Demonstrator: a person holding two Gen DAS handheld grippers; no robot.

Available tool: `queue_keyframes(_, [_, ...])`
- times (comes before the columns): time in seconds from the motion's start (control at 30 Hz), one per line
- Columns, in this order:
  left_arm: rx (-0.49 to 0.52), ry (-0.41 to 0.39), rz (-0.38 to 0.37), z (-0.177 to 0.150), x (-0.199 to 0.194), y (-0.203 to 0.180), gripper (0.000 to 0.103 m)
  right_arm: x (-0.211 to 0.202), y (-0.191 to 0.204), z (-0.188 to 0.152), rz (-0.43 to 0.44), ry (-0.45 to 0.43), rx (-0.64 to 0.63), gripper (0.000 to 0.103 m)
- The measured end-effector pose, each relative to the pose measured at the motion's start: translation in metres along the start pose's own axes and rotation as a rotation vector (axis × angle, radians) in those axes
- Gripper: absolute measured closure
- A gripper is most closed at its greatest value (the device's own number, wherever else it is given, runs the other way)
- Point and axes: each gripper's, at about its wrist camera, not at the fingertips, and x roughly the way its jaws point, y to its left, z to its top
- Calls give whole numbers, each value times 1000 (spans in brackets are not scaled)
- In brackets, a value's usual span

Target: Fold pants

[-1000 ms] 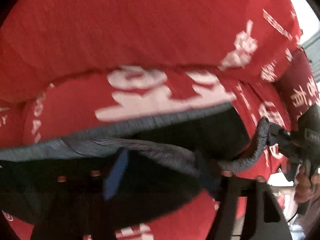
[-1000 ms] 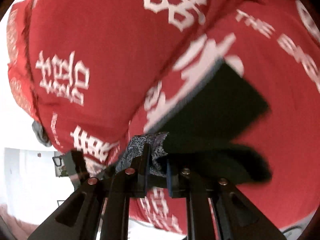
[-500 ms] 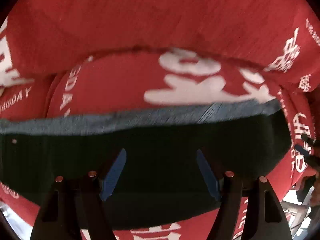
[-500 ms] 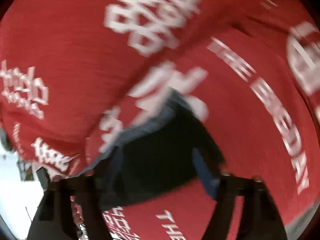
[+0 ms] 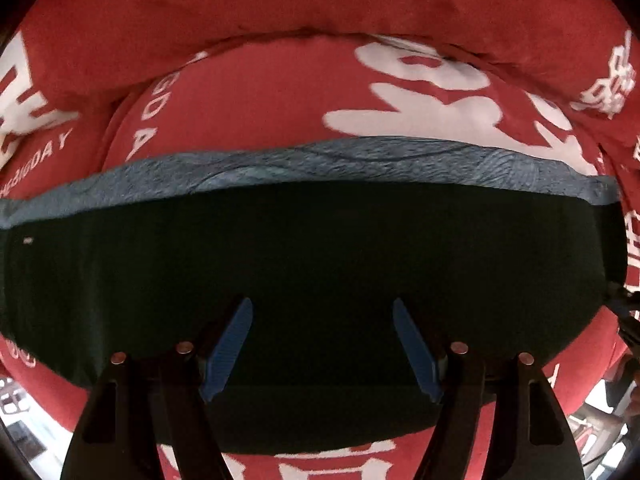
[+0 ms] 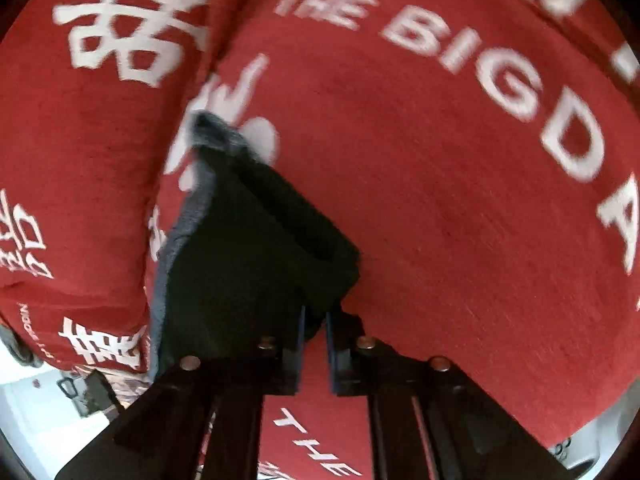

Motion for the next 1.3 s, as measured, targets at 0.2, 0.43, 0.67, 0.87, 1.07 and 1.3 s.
queue_keyframes(0.2, [32,-74,2,10,-20,-3,29,-41,71,-3,-101,-138,-297,75])
queue_keyframes(0.43, [-39,-107,62,47,19,-17,22,48,130,22,-208,-9,-569,75])
queue_keyframes(0.67, [-112,-106,114,55,7,23,22,-15,73,39,-407,-224,-307,71])
queue_keyframes(0.87, [-144,-84,184,35,6,54,22,-44,82,21,-252,-252,-374,71])
queue_keyframes(1.07, [-140,-89,200,37,12,46,22,33,147,12,-251,-99,-624,71])
queue_keyframes(1.3, [-143,-61,166,21,11,59,22,-18,53,26,-276,-151,-281,56])
